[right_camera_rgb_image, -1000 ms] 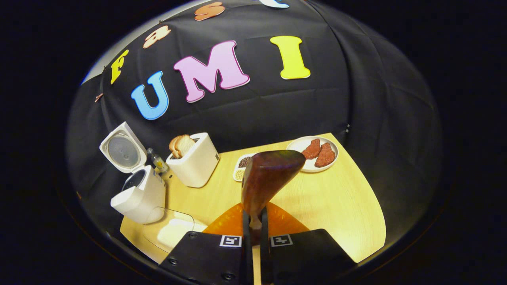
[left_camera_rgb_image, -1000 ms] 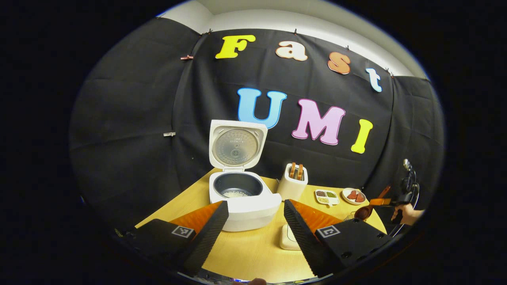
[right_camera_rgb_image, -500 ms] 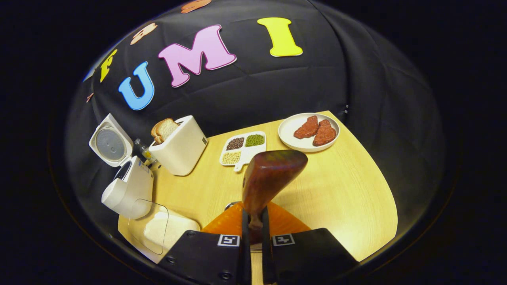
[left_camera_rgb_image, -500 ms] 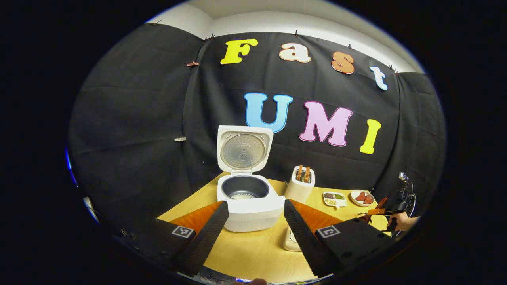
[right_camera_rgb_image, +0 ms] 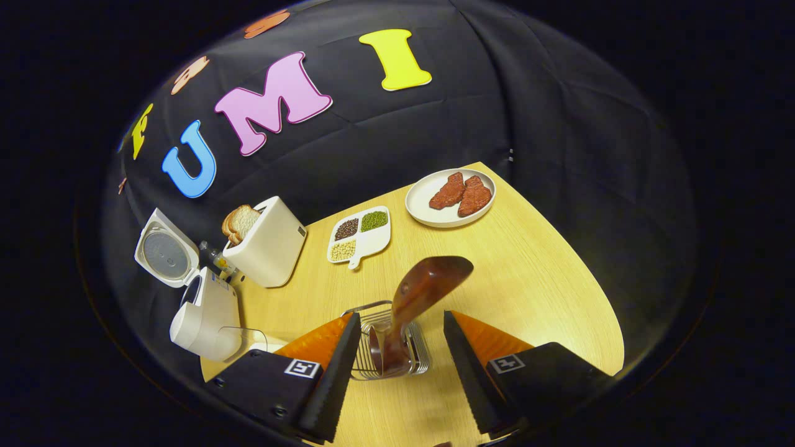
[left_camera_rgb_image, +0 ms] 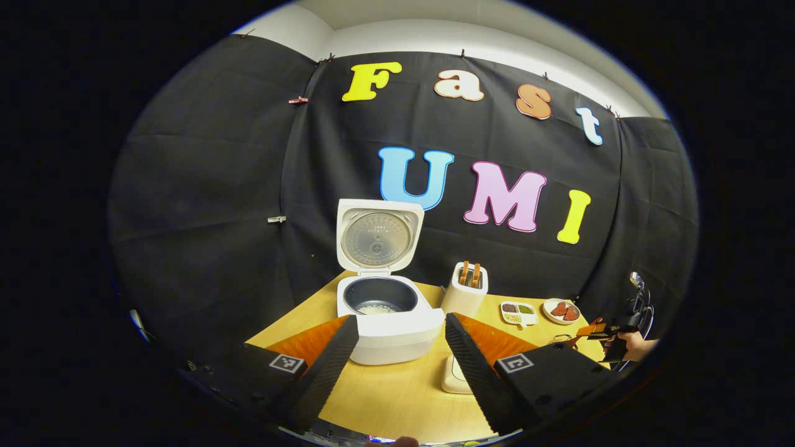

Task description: Close the left gripper, press the button to open the rice cooker; take a wooden spoon from the chopstick holder with the right hand, scoop a spoonful of rice and pour it into the rice cooker, then put the wooden spoon back into the chopstick holder.

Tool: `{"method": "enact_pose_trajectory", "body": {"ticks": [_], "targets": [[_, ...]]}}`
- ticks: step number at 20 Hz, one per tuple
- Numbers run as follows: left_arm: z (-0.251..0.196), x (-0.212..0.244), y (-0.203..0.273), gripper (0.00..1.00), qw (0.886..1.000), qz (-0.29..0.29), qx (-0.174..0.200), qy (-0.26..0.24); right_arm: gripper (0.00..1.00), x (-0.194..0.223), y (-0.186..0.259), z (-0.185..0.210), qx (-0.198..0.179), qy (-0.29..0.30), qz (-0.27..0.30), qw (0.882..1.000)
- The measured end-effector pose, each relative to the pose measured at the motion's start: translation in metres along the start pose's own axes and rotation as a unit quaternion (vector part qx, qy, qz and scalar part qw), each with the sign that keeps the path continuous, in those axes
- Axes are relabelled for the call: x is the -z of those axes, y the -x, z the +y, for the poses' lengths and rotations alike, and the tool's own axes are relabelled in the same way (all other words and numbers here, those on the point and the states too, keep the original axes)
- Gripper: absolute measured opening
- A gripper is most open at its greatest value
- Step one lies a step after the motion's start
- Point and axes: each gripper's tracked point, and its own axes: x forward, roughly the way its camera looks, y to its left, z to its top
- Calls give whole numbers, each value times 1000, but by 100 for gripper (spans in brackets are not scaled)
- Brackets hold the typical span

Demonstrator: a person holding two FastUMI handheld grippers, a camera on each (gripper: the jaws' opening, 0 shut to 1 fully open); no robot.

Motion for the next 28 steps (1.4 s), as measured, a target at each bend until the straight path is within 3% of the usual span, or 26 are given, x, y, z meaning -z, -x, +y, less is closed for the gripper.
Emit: {"method": "enact_pose_trajectory", "body": {"ticks": [1, 2, 3, 8, 14, 19, 23, 24, 28], "targets": [[0, -3, 1, 97, 1000, -1, 6, -1, 92, 3, 8, 0, 4, -3, -1, 1000], [1, -4, 0, 97, 1000, -2, 11, -2, 89, 4, 15, 1, 7, -6, -3, 1000], [1, -6, -1, 97, 1000, -3, 18, -3, 98, 8, 22, 0, 10, -8, -6, 1000], [4, -20, -7, 97, 999, -14, 48, -1, 99, 17, 64, 9, 18, -14, -35, 999], [6, -68, -37, 97, 995, -64, 69, -14, 98, 3, 130, 47, 15, 35, -112, 993], [13, -122, -73, 97, 990, -123, 64, -34, 98, -32, 178, 87, 11, 74, -180, 981], [20, -160, -111, 100, 987, -150, 61, -13, 98, -69, 217, 124, 7, 100, -252, 962], [22, -167, -120, 97, 986, -156, 61, -7, 98, -75, 226, 131, 8, 104, -265, 958], [32, -200, -165, 97, 982, -180, 50, -3, 98, -82, 247, 162, -4, 109, -287, 952]]}}
